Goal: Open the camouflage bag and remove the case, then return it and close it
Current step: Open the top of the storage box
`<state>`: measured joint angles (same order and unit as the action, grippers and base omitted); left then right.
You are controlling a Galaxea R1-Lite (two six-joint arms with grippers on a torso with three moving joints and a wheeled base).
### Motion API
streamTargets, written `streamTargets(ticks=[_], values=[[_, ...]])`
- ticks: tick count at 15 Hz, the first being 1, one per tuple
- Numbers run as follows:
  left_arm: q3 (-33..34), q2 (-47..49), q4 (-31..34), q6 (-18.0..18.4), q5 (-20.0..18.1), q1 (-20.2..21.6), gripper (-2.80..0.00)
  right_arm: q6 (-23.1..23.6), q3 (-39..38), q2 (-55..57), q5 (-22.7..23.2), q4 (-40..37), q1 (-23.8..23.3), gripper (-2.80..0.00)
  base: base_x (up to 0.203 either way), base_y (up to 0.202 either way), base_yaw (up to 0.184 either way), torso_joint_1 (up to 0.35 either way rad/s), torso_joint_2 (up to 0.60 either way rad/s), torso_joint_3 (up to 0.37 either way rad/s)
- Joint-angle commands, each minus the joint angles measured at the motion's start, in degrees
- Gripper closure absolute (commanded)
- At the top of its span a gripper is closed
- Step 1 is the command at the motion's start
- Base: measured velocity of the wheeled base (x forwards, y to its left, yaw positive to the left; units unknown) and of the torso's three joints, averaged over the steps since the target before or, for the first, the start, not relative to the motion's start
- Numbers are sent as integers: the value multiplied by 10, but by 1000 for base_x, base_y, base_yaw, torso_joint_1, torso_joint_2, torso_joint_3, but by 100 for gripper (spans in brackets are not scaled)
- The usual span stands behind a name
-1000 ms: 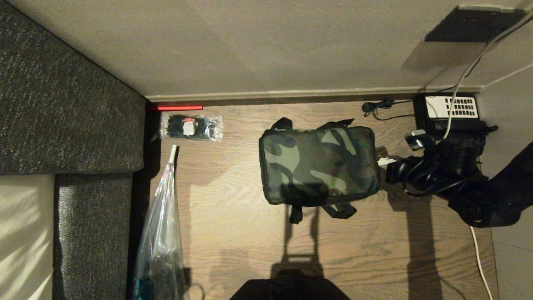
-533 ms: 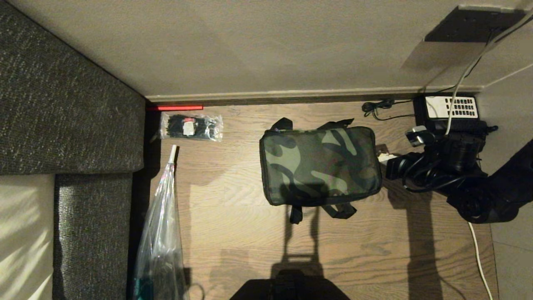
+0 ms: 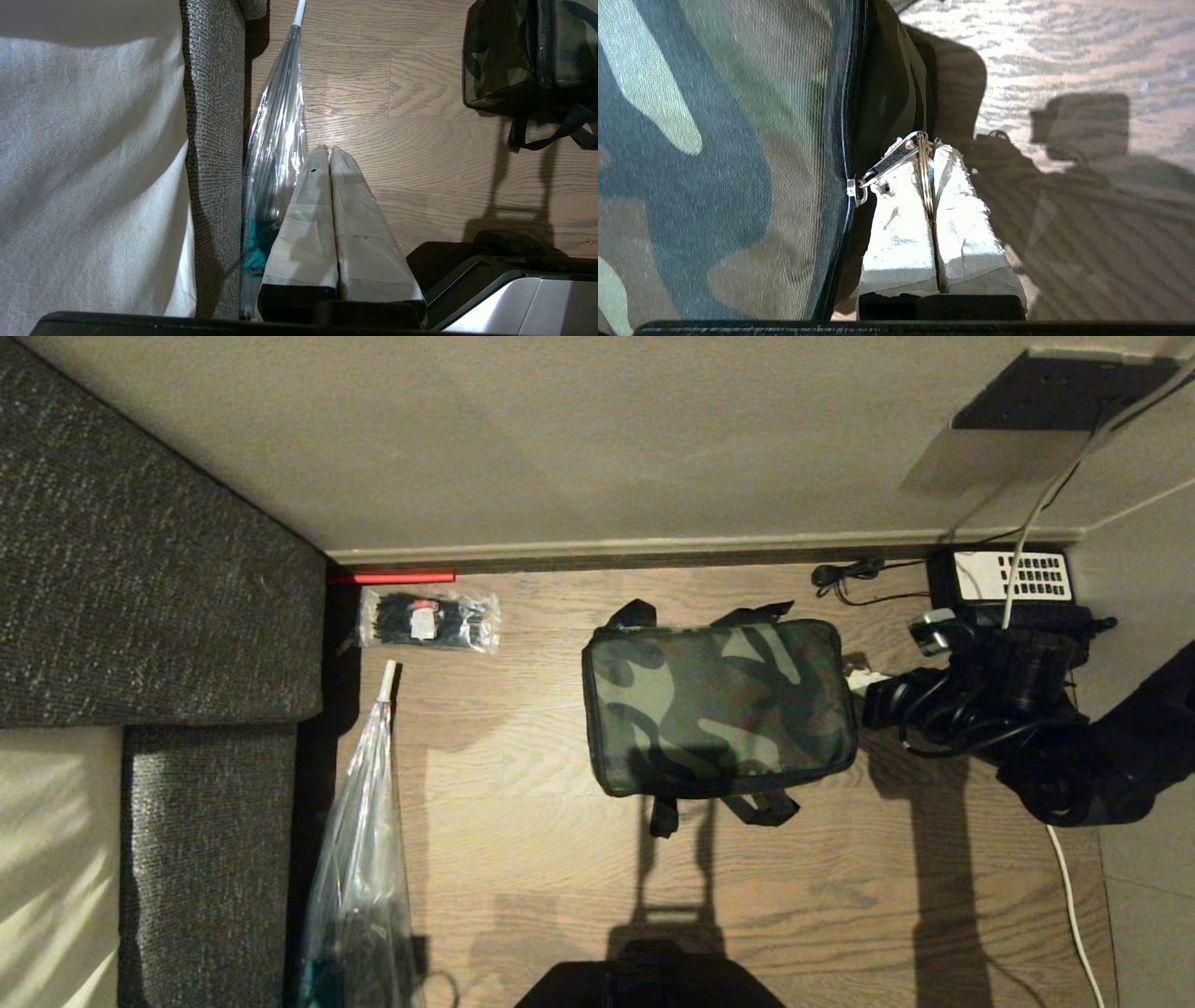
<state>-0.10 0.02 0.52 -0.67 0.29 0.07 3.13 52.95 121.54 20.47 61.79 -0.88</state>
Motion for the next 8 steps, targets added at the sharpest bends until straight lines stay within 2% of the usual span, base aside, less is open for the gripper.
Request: streamTargets(ticks=[1, 8], values=[[0, 0, 0, 1, 1, 0, 0, 0, 8, 2, 1, 3, 0, 0, 0, 0, 0, 0, 0, 0], [0, 0, 0, 0, 1, 0, 0, 0, 33, 7, 1, 3, 0, 0, 0, 0, 0, 0, 0, 0]])
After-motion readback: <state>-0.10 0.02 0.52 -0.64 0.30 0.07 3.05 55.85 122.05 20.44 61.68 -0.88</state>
